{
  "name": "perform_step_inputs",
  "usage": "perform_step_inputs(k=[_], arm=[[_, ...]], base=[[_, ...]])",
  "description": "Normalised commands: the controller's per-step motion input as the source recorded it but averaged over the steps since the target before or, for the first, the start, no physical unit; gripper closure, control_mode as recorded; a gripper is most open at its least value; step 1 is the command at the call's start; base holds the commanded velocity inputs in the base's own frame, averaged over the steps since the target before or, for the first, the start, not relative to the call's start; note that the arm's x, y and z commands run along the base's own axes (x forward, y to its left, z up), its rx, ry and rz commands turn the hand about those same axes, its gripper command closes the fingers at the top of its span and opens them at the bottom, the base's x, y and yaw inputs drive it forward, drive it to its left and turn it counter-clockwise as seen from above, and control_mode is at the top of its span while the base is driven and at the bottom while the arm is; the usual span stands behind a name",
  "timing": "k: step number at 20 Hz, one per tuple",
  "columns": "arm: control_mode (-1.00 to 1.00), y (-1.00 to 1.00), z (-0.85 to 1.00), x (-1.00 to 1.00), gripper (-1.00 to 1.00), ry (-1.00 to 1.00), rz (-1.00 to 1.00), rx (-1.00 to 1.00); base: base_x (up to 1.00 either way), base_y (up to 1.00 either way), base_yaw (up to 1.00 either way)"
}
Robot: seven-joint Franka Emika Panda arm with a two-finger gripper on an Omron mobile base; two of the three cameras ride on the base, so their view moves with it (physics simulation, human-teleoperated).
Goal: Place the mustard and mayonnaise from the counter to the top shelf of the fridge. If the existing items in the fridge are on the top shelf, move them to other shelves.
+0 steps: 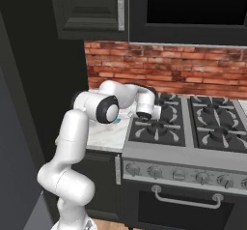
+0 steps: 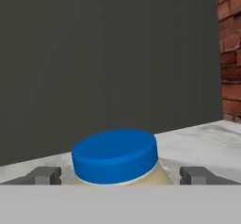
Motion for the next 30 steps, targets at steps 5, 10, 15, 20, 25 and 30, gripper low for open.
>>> perform_step_inputs(k=[5, 10, 15, 20, 25, 30], arm=[[-1.00, 0.06, -0.02, 0.05, -1.00, 0.00, 0.00, 0.00], [-1.00, 0.08, 0.00, 0.14, -1.00, 0.00, 0.00, 0.00], [-1.00, 0.08, 0.00, 0.08, -1.00, 0.00, 0.00, -0.01], [-1.00, 0.13, 0.00, 0.00, 1.00, 0.01, 0.00, -0.03], [-1.00, 0.00, 0.07, -0.03, 1.00, 0.00, 0.00, 0.00], [-1.00, -0.02, 0.83, -0.44, 1.00, -0.03, 0.00, 0.01]], base=[[0.00, 0.00, 0.00], [0.00, 0.00, 0.00], [0.00, 0.00, 0.00], [0.00, 0.00, 0.00], [0.00, 0.00, 0.00], [0.00, 0.00, 0.00]])
